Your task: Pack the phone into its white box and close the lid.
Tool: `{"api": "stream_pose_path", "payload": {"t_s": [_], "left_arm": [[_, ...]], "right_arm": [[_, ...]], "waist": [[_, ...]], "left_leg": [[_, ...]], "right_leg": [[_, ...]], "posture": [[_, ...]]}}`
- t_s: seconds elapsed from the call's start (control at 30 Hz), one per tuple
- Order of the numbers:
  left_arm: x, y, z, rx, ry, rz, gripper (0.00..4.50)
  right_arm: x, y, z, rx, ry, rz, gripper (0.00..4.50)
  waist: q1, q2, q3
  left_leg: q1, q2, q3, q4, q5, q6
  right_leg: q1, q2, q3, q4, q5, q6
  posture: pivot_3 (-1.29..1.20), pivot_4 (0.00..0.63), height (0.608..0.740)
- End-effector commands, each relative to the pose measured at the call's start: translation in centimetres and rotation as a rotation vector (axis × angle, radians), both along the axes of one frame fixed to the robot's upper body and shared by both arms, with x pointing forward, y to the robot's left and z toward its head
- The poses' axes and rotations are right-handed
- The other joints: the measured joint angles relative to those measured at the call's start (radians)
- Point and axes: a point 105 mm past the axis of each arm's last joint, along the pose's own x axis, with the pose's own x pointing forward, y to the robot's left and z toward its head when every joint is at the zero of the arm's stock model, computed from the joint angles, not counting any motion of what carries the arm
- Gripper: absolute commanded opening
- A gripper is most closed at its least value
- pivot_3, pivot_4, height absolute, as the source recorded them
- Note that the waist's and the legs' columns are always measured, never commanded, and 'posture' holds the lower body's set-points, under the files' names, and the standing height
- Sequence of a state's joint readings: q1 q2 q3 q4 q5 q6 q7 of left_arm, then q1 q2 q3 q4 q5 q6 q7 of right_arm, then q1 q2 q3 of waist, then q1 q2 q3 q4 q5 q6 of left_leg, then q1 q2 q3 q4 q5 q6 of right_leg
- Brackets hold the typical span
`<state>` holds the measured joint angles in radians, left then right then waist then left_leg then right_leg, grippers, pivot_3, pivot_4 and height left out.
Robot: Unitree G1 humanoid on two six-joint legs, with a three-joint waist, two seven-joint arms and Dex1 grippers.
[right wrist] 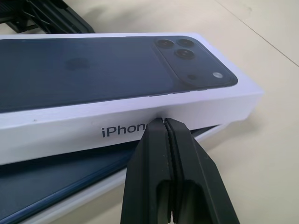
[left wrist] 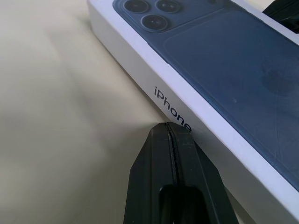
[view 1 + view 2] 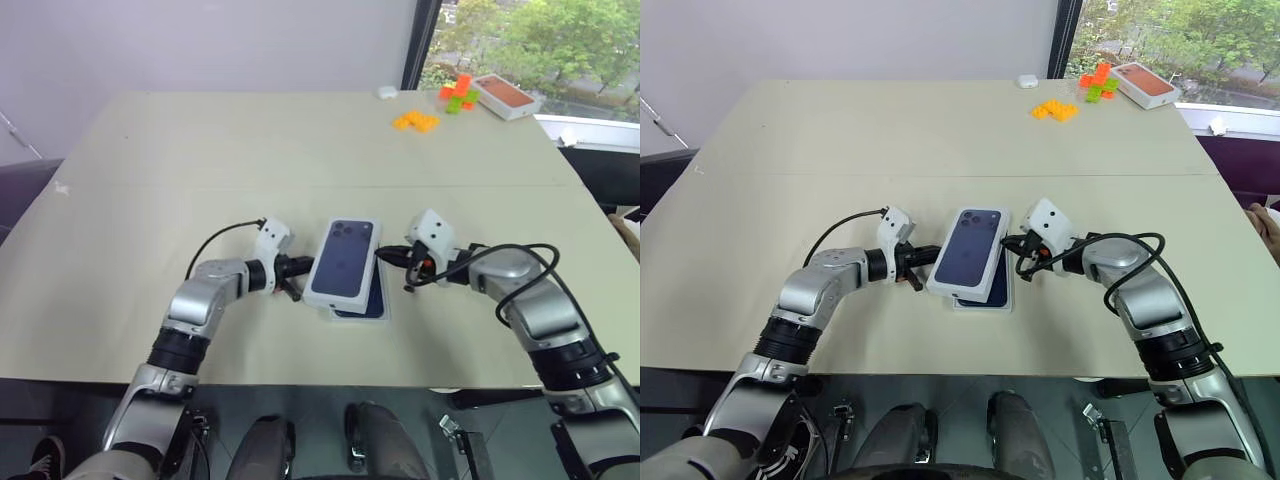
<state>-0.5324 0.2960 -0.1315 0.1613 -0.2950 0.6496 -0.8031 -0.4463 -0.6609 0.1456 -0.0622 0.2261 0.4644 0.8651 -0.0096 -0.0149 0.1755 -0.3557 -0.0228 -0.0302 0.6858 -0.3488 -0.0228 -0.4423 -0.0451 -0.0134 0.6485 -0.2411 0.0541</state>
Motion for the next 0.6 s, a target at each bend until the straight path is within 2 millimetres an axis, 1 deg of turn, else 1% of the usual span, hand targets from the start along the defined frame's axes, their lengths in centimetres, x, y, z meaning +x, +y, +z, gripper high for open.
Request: {"api": "stream_pose_path", "payload": {"t_s": [0.03,0.2,0.23,0.43,0.5,0.6], "left_arm": [[-0.9,-2.1,2.6,-0.085,-0.053,-0.088,0.00],[-1.3,-2.5,2.8,-0.092,-0.055,-0.106,0.00],[-1.4,-2.6,2.7,-0.093,-0.047,-0.110,0.00],[-1.7,-2.6,2.1,-0.065,-0.045,-0.117,0.00],[-1.6,-2.3,2.0,-0.064,-0.044,-0.103,0.00],[-0.8,-1.3,1.9,-0.060,-0.041,-0.047,0.00]], "right_arm": [[-0.7,0.4,0.6,-0.019,-0.026,0.056,0.06],[-0.6,-0.2,0.5,-0.029,-0.018,0.041,0.06],[-0.6,-0.3,0.5,-0.028,-0.015,0.038,0.06],[-1.0,-0.3,0.2,-0.039,-0.008,0.048,0.06],[-1.1,-0.2,0.4,-0.025,-0.003,0.046,0.06],[-1.1,-0.5,0.3,-0.045,-0.011,0.039,0.06]], "waist": [[0.001,0.000,0.000],[0.001,0.000,0.000],[0.001,0.000,0.000],[0.000,0.000,0.000],[0.000,0.000,0.000],[0.000,0.000,0.000]], "left_leg": [[0.000,0.000,0.000,0.000,0.000,0.000],[0.000,0.000,0.000,0.000,0.001,-0.001],[0.000,0.000,0.000,0.000,0.003,-0.005],[0.001,0.000,0.000,0.000,0.003,-0.005],[0.000,0.000,0.000,0.000,0.003,-0.005],[0.000,0.000,0.000,0.000,0.003,-0.005]], "right_leg": [[0.000,0.000,0.000,0.000,0.000,0.000],[0.000,0.000,0.000,0.000,0.000,0.000],[0.000,0.000,0.000,0.000,0.000,0.000],[0.000,0.000,0.000,0.001,0.000,0.000],[0.000,0.000,0.000,0.001,0.000,0.000],[0.000,0.000,0.000,0.001,0.000,0.000]], "posture": [[0.00,0.150,0.740],[0.00,0.150,0.740],[0.00,0.150,0.740],[0.00,0.150,0.740],[0.00,0.150,0.740],[0.00,0.150,0.740]]}}
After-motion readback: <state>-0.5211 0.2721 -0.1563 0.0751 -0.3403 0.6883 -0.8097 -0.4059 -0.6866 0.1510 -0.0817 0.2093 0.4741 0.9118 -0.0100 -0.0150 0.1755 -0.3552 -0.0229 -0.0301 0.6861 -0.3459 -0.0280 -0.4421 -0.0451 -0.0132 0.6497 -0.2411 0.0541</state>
